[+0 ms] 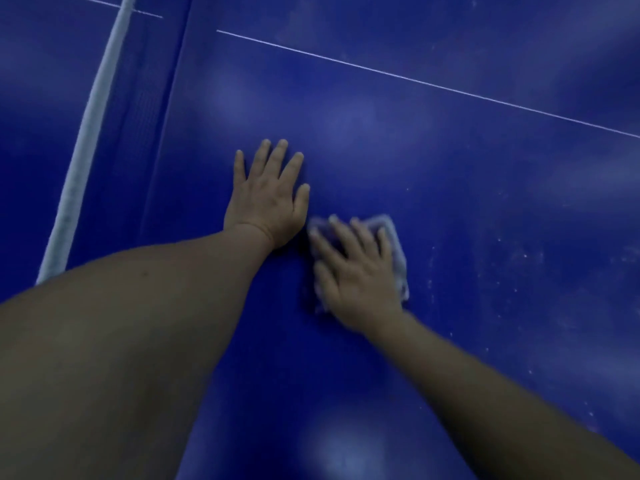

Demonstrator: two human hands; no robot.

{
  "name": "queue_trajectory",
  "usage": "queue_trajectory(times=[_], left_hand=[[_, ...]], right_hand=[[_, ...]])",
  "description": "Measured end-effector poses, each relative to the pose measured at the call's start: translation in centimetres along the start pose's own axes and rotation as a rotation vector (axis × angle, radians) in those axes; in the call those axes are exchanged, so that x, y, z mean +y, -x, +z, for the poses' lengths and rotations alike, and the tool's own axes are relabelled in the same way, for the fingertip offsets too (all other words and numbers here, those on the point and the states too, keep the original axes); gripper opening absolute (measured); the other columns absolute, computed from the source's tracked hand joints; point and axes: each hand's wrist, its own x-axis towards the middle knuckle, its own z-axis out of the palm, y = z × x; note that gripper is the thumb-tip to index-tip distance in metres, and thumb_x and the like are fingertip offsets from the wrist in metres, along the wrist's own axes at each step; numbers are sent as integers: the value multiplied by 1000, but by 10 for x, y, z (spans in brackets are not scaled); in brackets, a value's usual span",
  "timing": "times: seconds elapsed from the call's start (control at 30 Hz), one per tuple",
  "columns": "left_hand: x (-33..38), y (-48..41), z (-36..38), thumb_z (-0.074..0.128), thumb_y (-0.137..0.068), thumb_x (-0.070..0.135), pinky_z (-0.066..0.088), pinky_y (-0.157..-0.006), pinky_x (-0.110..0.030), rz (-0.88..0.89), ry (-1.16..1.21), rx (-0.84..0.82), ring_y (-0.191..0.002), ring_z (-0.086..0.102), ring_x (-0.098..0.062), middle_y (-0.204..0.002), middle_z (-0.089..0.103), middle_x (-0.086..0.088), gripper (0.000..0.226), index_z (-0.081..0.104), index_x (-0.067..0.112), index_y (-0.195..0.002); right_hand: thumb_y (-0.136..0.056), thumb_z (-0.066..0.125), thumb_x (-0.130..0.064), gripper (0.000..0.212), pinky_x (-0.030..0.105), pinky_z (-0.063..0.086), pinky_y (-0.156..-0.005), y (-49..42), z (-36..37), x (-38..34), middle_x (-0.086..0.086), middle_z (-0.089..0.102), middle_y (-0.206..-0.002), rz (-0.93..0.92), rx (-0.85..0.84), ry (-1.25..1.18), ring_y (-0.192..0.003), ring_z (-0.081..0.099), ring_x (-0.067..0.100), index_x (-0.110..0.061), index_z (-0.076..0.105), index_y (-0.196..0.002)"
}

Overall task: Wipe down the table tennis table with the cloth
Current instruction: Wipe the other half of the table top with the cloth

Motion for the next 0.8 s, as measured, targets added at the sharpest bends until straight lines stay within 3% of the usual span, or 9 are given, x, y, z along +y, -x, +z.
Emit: queue_trajectory(times=[0.17,0.4,0.53,0.67,0.8], left_hand=[[0,-2,0,13,-96,50,-3,-123,-53,-23,11,22,-154,5,-22,-167,16,-3,67,25,25,-157],[0,-4,-2,13,-98,47,-3,-124,-51,-31,7,14,-154,5,-20,-167,17,-2,65,28,24,-157],[0,-4,-1,21,-97,46,3,-124,-53,-31,6,28,-154,13,-22,-165,25,-3,64,36,22,-154],[1,-4,-1,20,-97,48,0,-124,-52,-35,-15,4,-155,7,-21,-167,19,-1,65,30,26,-156],[0,-5,-1,21,-97,49,0,-124,-53,-35,-16,2,-155,7,-22,-167,19,-2,65,32,25,-156]], right_hand=[[-106,29,-47,55,56,5,-122,-127,-18,44,-4,21,-167,185,-26,-20,-153,15,25,-41,17,-159],[-104,27,-48,55,58,12,-121,-71,-3,20,0,30,-163,113,13,-19,-149,25,28,-36,27,-158],[-104,30,-47,55,60,13,-120,-151,-12,49,1,30,-163,115,12,-24,-150,26,31,-37,27,-158],[-105,25,-47,56,58,2,-122,-252,-27,79,-2,18,-168,199,-16,-90,-154,12,26,-40,17,-159],[-102,23,-48,57,58,4,-121,-236,-16,61,-1,22,-166,273,63,-82,-152,18,26,-39,21,-158]])
